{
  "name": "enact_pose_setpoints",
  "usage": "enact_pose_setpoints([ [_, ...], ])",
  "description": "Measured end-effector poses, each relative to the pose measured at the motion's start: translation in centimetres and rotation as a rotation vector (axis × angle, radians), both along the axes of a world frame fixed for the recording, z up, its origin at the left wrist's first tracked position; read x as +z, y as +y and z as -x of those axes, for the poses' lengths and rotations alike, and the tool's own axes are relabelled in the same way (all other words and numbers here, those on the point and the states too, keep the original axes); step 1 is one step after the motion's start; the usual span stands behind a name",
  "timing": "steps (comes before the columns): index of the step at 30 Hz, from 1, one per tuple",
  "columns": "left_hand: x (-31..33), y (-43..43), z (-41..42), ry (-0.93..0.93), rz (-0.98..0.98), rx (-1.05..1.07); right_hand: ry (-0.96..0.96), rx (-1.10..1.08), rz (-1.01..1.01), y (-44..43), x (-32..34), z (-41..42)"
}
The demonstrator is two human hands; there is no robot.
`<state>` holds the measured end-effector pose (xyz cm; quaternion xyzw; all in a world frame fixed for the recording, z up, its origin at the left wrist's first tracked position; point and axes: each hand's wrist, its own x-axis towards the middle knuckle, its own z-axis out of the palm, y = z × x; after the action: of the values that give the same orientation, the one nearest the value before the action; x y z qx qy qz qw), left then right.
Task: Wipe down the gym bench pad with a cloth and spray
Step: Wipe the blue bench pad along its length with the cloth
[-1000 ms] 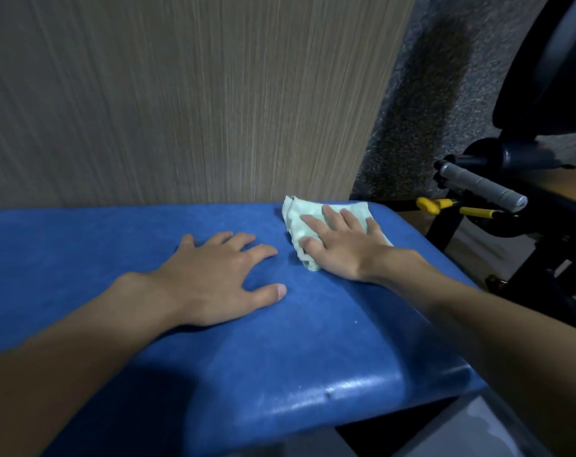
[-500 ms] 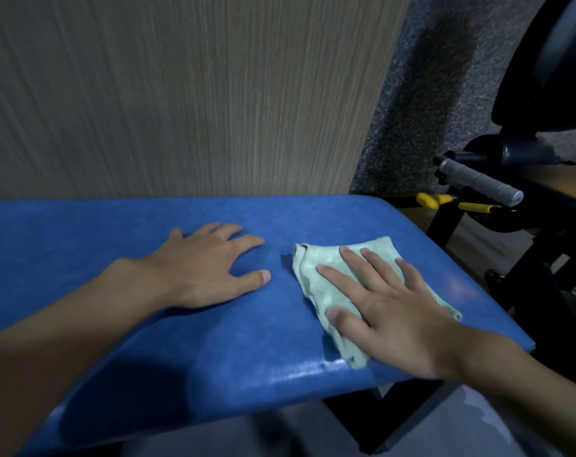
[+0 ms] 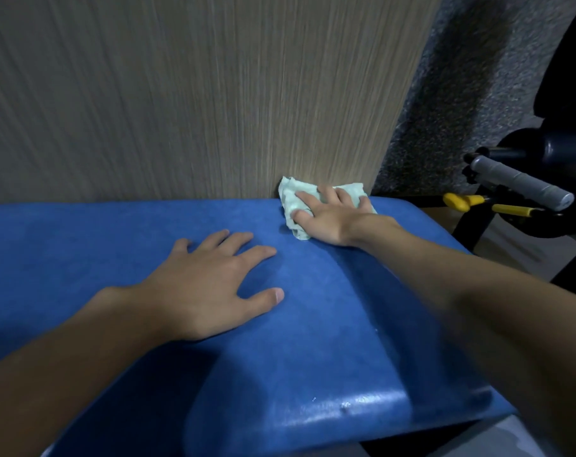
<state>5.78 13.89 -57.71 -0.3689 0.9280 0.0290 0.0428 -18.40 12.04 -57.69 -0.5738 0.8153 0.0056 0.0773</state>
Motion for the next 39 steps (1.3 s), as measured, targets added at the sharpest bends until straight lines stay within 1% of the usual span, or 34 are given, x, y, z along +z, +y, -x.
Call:
enact_pose_setpoints([
  [5, 0.3, 1.1, -0.2, 0.057, 0.019, 0.039, 0.006, 0.035, -0.012, 3.7, -0.3, -1.1],
  [13, 0.6, 4.7, -1.8, 0.06, 0.039, 0.095, 0.042, 0.15, 0.028, 15.8, -1.1, -4.9],
  [16, 0.8, 5.7, -2.2, 0.085, 0.052, 0.106, 0.06, 0.167, 0.035, 18.7, -1.1, -6.3],
  [18, 1.3, 6.3, -2.0, 0.186, 0.057, 0.121, 0.035, 0.183, 0.033, 19.4, -0.8, -6.6],
  [20, 2.0, 7.3, -0.9, 0.395, 0.044, 0.148, -0.051, 0.204, 0.063, 19.9, 0.1, -6.3],
  [21, 2.5, 8.1, 0.0, 0.483, 0.057, 0.145, -0.097, 0.197, 0.112, 20.2, 0.6, -5.7],
  [24, 3.5, 10.6, 4.3, 0.596, 0.132, 0.062, -0.15, 0.074, 0.317, 21.3, 1.7, -2.1],
  [25, 3.4, 11.3, 6.0, 0.6, 0.131, 0.04, -0.144, 0.024, 0.341, 21.8, 1.6, -0.7],
  [27, 2.4, 12.1, 9.1, 0.508, 0.103, 0.025, -0.133, -0.021, 0.291, 22.8, 0.9, 1.4],
  [29, 0.7, 12.5, 11.2, 0.299, 0.054, 0.055, -0.133, 0.002, 0.245, 23.4, 0.0, 2.4],
  [31, -0.8, 12.6, 11.7, 0.134, 0.025, 0.074, -0.128, 0.019, 0.27, 23.6, -0.4, 2.9],
  [33, -1.6, 13.2, 10.7, 0.112, 0.036, 0.056, -0.109, 0.026, 0.312, 23.1, -0.2, 3.3],
  [36, -1.8, 14.9, 8.4, 0.118, 0.207, 0.009, -0.124, 0.055, 0.387, 21.5, 0.2, 3.4],
  [37, -1.7, 15.4, 7.9, 0.104, 0.232, 0.012, -0.136, 0.065, 0.403, 20.8, 0.3, 3.4],
  [39, -1.7, 15.8, 7.7, 0.055, 0.176, 0.027, -0.135, 0.084, 0.401, 19.5, 0.2, 3.4],
])
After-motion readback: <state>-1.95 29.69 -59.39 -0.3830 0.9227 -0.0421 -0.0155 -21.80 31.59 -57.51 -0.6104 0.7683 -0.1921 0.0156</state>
